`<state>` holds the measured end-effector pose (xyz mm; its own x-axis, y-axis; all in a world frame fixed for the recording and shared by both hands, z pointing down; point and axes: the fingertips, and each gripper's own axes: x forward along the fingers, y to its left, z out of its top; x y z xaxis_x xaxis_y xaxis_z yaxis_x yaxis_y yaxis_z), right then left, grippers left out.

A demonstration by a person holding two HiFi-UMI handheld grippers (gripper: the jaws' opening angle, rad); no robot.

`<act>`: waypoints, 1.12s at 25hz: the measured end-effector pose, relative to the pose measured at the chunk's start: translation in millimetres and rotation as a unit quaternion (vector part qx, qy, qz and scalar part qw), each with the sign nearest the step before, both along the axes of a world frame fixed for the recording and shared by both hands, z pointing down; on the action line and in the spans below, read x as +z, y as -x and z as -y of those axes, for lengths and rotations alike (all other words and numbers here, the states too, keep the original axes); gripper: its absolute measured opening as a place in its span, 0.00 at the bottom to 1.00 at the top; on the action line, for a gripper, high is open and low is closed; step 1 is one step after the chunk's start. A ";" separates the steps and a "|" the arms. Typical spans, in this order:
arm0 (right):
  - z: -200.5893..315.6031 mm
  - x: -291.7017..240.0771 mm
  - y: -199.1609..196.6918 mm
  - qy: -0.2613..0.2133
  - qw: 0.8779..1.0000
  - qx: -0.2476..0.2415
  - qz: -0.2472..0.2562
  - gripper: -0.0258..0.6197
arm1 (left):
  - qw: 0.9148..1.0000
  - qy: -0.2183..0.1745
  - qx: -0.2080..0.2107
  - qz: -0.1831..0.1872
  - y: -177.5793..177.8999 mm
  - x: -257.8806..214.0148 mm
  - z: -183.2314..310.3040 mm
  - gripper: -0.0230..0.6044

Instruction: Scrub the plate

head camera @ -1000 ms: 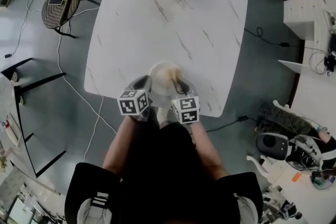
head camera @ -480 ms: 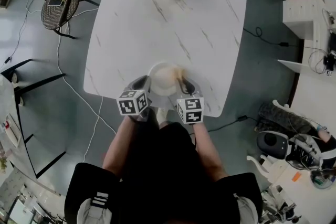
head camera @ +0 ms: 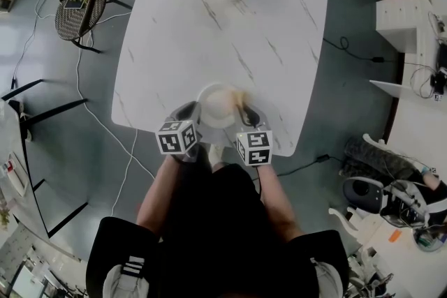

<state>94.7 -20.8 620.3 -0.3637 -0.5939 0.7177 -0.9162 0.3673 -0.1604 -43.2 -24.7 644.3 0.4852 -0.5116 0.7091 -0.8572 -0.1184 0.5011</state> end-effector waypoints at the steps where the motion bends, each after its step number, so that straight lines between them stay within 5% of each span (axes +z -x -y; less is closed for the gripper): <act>1: 0.5 -3.3 0.1 -0.003 1.000 0.001 0.003 0.16 | 1.000 0.000 0.000 0.000 -0.2 -0.2 0.2 0.09; 12: 8.0 -53.2 24.0 -0.050 0.998 -0.020 0.042 0.16 | 1.000 -0.001 -0.002 -0.002 -0.5 -1.4 -0.5 0.09; 28: -26.3 -25.4 77.7 -0.011 0.995 -0.090 0.043 0.16 | 1.000 -0.004 -0.002 -0.003 -0.3 -1.6 -0.6 0.09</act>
<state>17.0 5.5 594.9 -0.5256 -0.5284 0.6668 -0.8182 0.5286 -0.2261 -43.0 -24.1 642.8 0.4878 -0.5189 0.7020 -0.8545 -0.1194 0.5055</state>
